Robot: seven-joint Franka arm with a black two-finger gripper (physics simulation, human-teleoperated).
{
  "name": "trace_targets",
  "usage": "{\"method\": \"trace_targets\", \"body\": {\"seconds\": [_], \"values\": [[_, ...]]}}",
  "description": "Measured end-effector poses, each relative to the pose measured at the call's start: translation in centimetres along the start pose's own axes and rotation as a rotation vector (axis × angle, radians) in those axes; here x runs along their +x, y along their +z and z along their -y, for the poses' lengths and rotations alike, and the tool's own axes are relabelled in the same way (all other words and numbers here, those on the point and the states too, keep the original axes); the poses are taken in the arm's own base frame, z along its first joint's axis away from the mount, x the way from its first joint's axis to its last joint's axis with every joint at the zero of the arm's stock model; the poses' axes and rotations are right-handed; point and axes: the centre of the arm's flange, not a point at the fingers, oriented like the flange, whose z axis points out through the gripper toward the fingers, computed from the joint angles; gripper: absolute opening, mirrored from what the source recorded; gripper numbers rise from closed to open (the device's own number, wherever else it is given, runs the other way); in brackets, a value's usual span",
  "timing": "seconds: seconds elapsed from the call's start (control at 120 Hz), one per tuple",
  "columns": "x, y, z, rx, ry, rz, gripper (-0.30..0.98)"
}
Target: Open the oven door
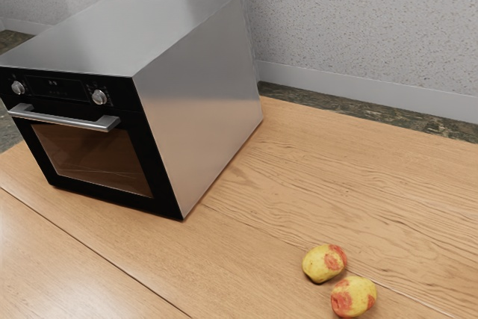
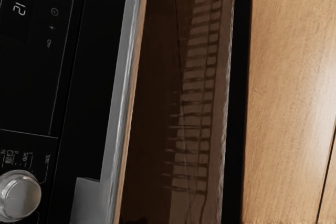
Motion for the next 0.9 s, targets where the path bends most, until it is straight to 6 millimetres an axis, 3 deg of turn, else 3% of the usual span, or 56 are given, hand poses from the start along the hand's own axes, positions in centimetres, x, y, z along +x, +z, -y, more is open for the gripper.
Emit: {"method": "trace_targets", "body": {"seconds": [0.15,0.383,0.617,0.733,0.9], "values": [[0.3,0.7,0.7,0.028,0.078,0.009,0.69],[3.5,0.2,2.7,0.07,0.213,0.008,0.69],[7.5,0.8,2.8,0.025,0.304,0.043,0.69],[6.0,2.4,4.0,0.013,0.288,0.057,0.69],[4.3,2.9,5.6,-0.004,0.276,0.036,0.69]]}}
